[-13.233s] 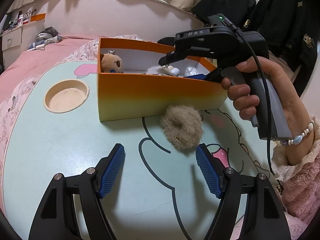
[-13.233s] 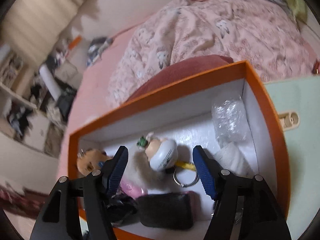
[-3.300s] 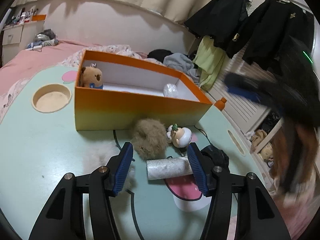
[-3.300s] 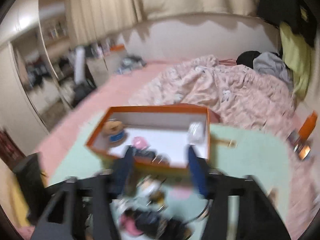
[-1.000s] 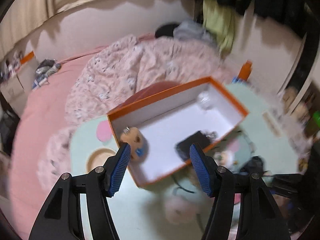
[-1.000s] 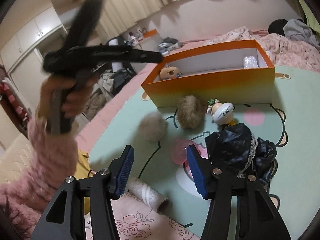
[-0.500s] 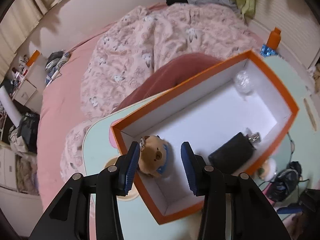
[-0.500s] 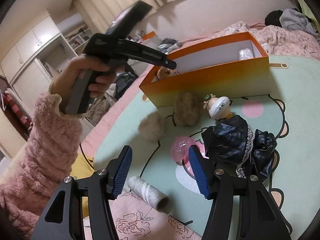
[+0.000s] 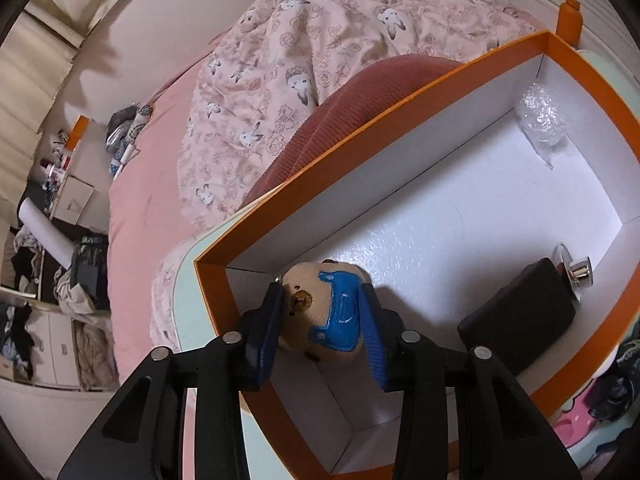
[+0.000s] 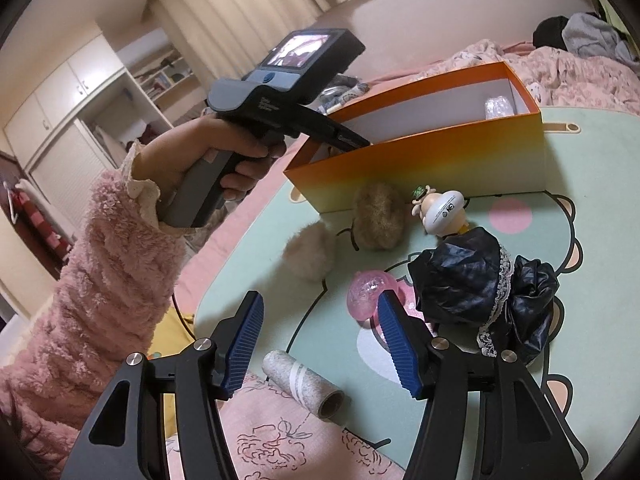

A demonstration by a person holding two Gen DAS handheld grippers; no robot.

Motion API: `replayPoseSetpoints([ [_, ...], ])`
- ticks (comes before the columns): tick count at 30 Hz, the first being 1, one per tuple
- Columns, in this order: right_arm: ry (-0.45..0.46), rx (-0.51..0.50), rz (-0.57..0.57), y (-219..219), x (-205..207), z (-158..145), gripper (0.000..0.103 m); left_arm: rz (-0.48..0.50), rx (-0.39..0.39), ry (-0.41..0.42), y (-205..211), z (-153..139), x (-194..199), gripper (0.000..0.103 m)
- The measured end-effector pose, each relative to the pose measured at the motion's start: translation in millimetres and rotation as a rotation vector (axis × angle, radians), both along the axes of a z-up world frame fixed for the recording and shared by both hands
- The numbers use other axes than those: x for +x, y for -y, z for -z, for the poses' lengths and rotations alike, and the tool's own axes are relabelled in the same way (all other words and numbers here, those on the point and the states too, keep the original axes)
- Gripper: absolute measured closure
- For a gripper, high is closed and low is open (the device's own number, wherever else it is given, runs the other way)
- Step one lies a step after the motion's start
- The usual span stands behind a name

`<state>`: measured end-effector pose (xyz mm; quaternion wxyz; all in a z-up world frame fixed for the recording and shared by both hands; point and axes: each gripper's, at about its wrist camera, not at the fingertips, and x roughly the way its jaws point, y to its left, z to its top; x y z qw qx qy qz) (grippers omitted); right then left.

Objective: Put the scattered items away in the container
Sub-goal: 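Lift the bear keychain out with the left tool while the right tool reaches into the box, then grasp the clear plastic bag with the right tool while the left tool lowers the bear onto the table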

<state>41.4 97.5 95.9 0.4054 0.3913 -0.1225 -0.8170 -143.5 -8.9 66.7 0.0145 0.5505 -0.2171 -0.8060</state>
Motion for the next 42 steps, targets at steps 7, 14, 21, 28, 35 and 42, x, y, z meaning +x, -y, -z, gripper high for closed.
replayPoseSetpoints([
  [7,-0.004,-0.008,0.01,-2.1,0.5,-0.5,0.043,0.027,0.283,-0.147,13.0,-58.7,33.3,0.067],
  [14,-0.015,-0.059,0.057,-18.2,-1.3,-4.0,0.043,0.165,0.495,-0.308,25.4,-82.7,146.7,0.066],
  [21,-0.114,0.074,0.138,-33.0,-26.4,-48.7,0.043,0.084,0.537,-0.321,48.5,-23.0,203.8,0.065],
  [28,-0.213,0.466,0.206,10.1,-108.8,-101.9,0.061,0.055,0.546,-0.276,32.3,10.1,203.3,0.064],
  [35,-0.05,0.825,0.184,63.9,-189.0,-47.2,0.081,0.055,0.612,-0.307,43.3,5.8,219.0,0.064],
  [42,-0.051,1.045,0.239,80.1,-218.9,-9.0,0.081,0.093,0.642,-0.279,28.8,16.6,214.4,0.064],
])
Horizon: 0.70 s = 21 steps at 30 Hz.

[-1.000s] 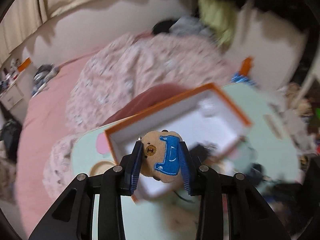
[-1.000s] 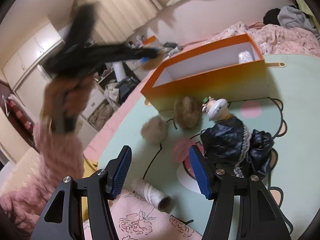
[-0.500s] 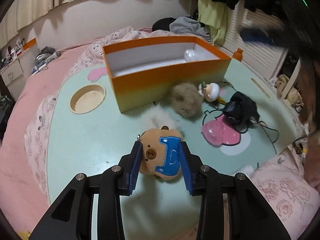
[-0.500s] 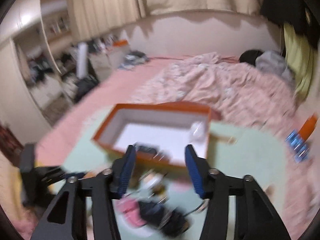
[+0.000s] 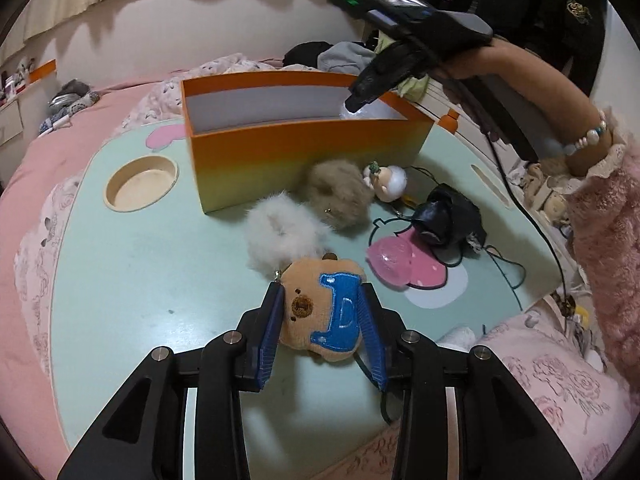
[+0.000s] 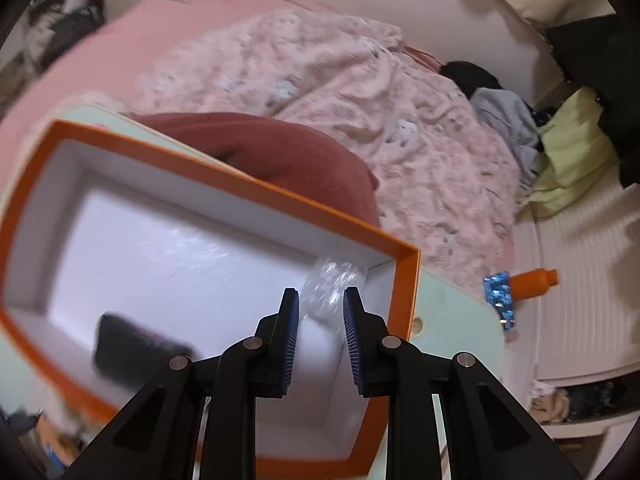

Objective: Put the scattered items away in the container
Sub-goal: 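Grasp the clear plastic bag with the right tool while the left tool lowers the bear onto the table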

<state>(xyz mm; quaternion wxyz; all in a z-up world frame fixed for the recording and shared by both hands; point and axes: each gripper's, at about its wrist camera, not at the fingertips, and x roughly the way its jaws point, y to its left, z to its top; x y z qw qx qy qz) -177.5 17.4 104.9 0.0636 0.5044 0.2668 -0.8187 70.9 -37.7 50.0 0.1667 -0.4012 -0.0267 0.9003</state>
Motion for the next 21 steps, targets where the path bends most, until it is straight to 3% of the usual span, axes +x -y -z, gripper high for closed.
replayPoseSetpoints([
  [2,0.01,0.052,0.028,1.8,-10.7,8.7,0.08,-0.001,0.01,-0.001,0.8,-0.6,0.9,0.063],
  [5,0.018,0.084,0.058,3.0,-19.2,17.5,0.069,-0.001,0.035,0.005,5.7,-1.6,0.4,0.063],
  [8,-0.004,0.111,0.055,4.9,-22.9,23.0,0.068,-0.003,0.049,0.005,8.3,-0.7,-0.4,0.063],
  [10,-0.03,0.153,0.025,8.7,-19.5,27.4,0.07,-0.007,0.054,0.001,8.4,-0.3,-0.2,0.063],
  [12,-0.051,0.158,0.021,8.1,-18.3,26.1,0.08,-0.009,0.058,-0.001,7.9,0.1,-1.0,0.062],
  [16,-0.054,-0.046,0.015,-10.2,-10.6,1.6,0.08,-0.019,0.076,-0.001,9.8,1.2,-4.2,0.062],
  [21,-0.198,-0.17,-0.087,-16.2,49.5,-46.2,0.08,-0.031,0.085,-0.033,6.4,3.0,-6.2,0.058],
])
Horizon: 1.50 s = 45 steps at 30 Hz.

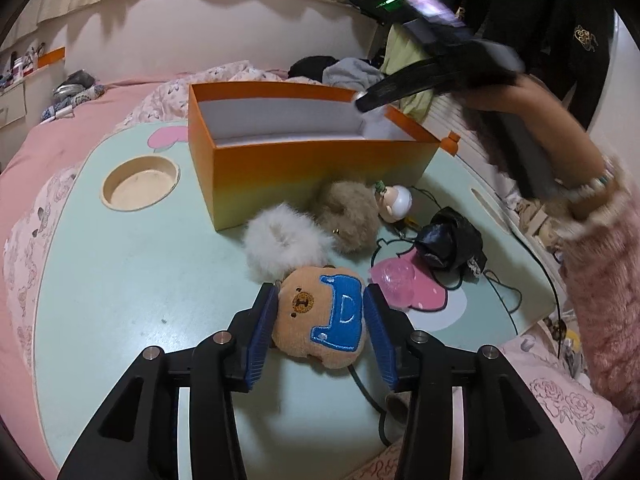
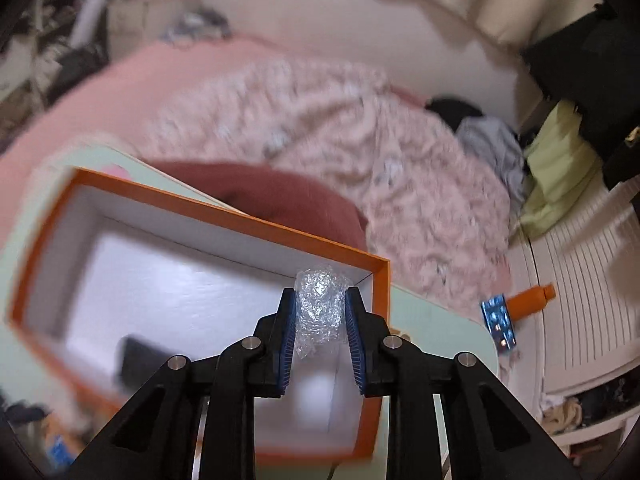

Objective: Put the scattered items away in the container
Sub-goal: 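Carry the clear plastic bag out and drop it on the table, right tool, then reach into the box and grasp the black case with the right tool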

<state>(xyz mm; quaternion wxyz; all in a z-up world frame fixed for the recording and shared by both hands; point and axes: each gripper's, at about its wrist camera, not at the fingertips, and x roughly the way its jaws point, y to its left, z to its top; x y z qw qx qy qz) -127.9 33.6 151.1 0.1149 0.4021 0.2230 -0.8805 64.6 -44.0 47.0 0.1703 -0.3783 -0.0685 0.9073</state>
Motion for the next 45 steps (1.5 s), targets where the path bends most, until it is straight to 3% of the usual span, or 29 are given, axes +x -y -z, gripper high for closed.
replayPoseSetpoints([
  [5,-0.043,-0.064,-0.155,6.1,86.5,-20.4,0.08,-0.002,-0.003,-0.035,-7.1,1.6,0.2,0.053],
  [7,-0.063,-0.04,-0.21,13.4,119.7,-14.5,0.079,0.014,-0.026,-0.049,-11.0,3.1,1.5,0.044],
  [12,0.016,0.029,-0.28,28.8,150.7,23.7,0.079,0.021,-0.037,-0.055,-9.9,1.6,3.3,0.044],
  [16,0.052,0.057,-0.266,31.4,148.7,42.5,0.077,0.012,-0.016,-0.06,-5.1,-1.7,6.0,0.044],
  [19,0.057,0.043,-0.248,26.9,144.5,45.0,0.068,0.006,0.002,-0.063,-1.6,-3.0,6.2,0.043],
  [24,0.053,0.025,-0.255,21.7,145.7,39.0,0.058,-0.005,0.027,-0.058,2.6,-1.9,4.4,0.043],
  [29,0.098,-0.058,-0.307,20.8,143.7,8.6,0.057,0.004,0.074,-0.059,5.4,-4.2,6.2,0.043],
  [31,0.115,-0.104,-0.312,23.1,127.4,-10.0,0.049,0.027,0.102,-0.057,6.2,-5.3,7.8,0.043],
  [34,0.158,-0.191,-0.226,24.6,83.2,-27.8,0.039,0.027,0.096,-0.068,4.3,-7.3,9.4,0.043],
  [38,0.271,-0.258,-0.123,28.0,38.2,-15.1,0.039,0.026,0.094,-0.064,4.0,-6.7,9.0,0.043],
  [45,0.33,-0.252,-0.059,32.4,16.7,7.2,0.039,0.019,0.092,-0.057,6.4,-3.3,7.6,0.043],
])
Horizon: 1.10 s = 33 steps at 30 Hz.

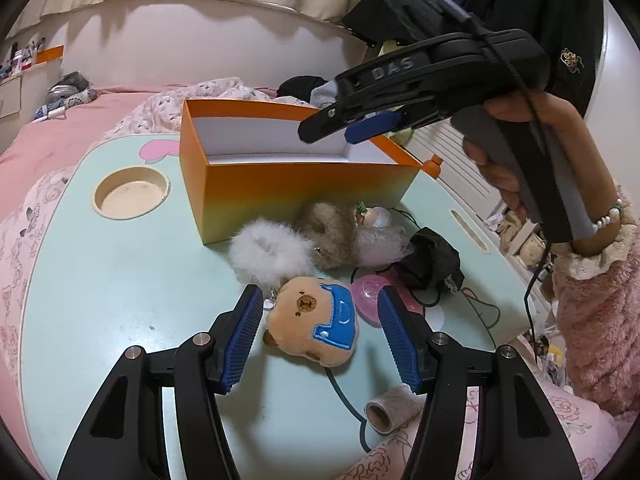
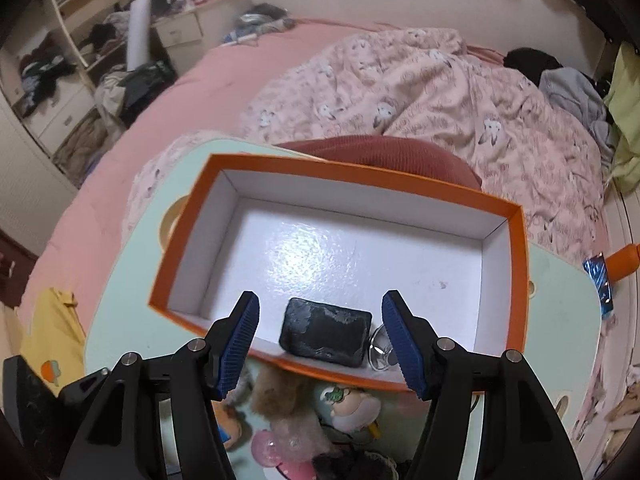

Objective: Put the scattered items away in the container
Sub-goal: 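Reach into the box and grasp the black case with the right tool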

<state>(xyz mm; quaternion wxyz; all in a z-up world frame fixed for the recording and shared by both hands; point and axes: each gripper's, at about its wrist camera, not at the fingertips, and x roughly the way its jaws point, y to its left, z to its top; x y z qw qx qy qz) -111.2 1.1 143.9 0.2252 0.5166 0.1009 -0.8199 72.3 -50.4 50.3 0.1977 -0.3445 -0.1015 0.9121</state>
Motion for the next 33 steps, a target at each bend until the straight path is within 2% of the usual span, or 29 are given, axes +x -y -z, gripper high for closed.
replayPoseSetpoints([
  [11,0.059,0.042,0.016,-6.9,-9.7,8.1,0.039,0.004,-0.004,0.005,-3.8,2.2,0.0,0.043],
  [19,0.33,0.134,0.064,-11.8,-48.8,23.9,0.038,0.008,-0.001,0.005,-2.5,2.6,-0.9,0.043],
  [23,0.423,0.141,0.069,-7.8,-56.3,38.4,0.038,0.003,0.002,0.007,-0.5,2.8,-1.2,0.043],
  [25,0.468,0.113,0.068,-5.7,-57.9,44.6,0.035,0.0,0.004,0.007,-0.3,2.0,-1.2,0.043],
  [31,0.559,0.024,0.053,-2.3,-58.9,60.4,0.032,-0.001,0.009,0.004,-0.5,0.9,-0.4,0.043],
  [33,0.518,0.041,0.046,-0.1,-57.1,60.0,0.037,0.0,0.006,0.006,-0.1,1.6,-0.4,0.043],
])
